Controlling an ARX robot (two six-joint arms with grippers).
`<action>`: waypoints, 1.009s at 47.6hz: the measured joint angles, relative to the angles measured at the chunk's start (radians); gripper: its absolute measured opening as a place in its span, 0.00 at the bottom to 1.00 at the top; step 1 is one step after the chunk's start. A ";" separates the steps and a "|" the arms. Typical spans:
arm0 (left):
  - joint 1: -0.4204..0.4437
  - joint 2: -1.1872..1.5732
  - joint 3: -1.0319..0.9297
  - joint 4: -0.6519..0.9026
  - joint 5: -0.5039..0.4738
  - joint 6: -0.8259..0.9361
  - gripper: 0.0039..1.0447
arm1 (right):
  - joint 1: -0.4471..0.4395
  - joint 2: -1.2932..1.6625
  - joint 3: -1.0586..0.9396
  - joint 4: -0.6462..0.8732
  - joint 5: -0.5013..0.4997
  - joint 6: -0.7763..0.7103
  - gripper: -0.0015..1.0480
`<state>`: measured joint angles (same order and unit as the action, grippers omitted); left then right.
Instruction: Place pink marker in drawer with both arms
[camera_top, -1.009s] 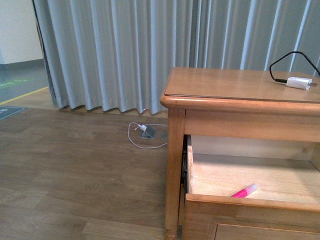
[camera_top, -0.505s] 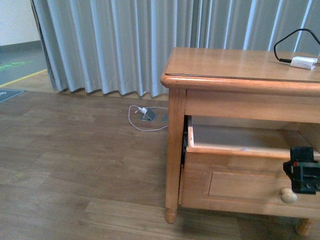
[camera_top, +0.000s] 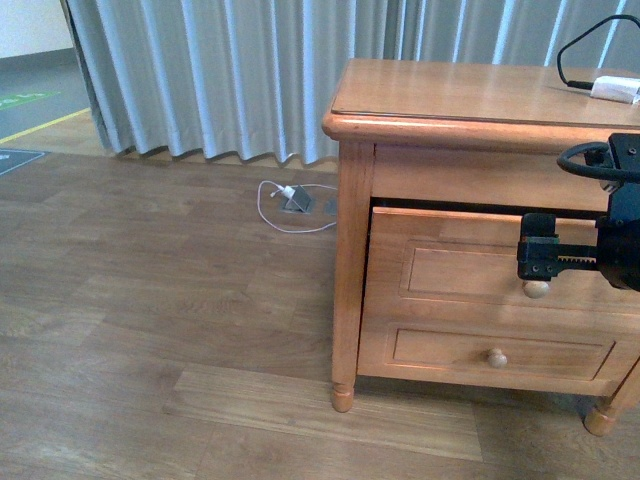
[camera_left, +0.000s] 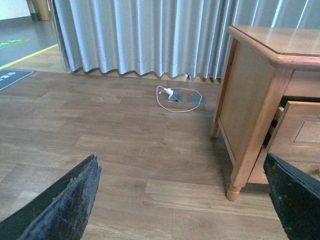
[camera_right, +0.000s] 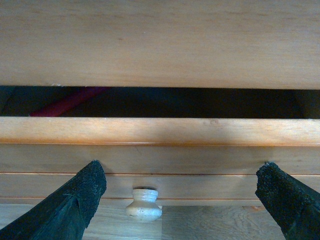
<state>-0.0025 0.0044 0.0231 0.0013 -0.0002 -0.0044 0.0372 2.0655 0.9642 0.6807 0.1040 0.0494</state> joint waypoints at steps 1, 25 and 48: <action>0.000 0.000 0.000 0.000 0.000 0.000 0.95 | -0.001 0.005 0.006 0.000 0.001 0.000 0.92; 0.000 0.000 0.000 0.000 0.000 0.000 0.95 | -0.021 0.102 0.103 0.027 0.026 -0.061 0.92; 0.000 0.000 0.000 0.000 0.000 0.000 0.95 | -0.041 -0.244 -0.112 -0.134 -0.118 -0.037 0.92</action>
<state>-0.0025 0.0044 0.0231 0.0013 -0.0002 -0.0044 -0.0040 1.8214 0.8524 0.5465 -0.0139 0.0120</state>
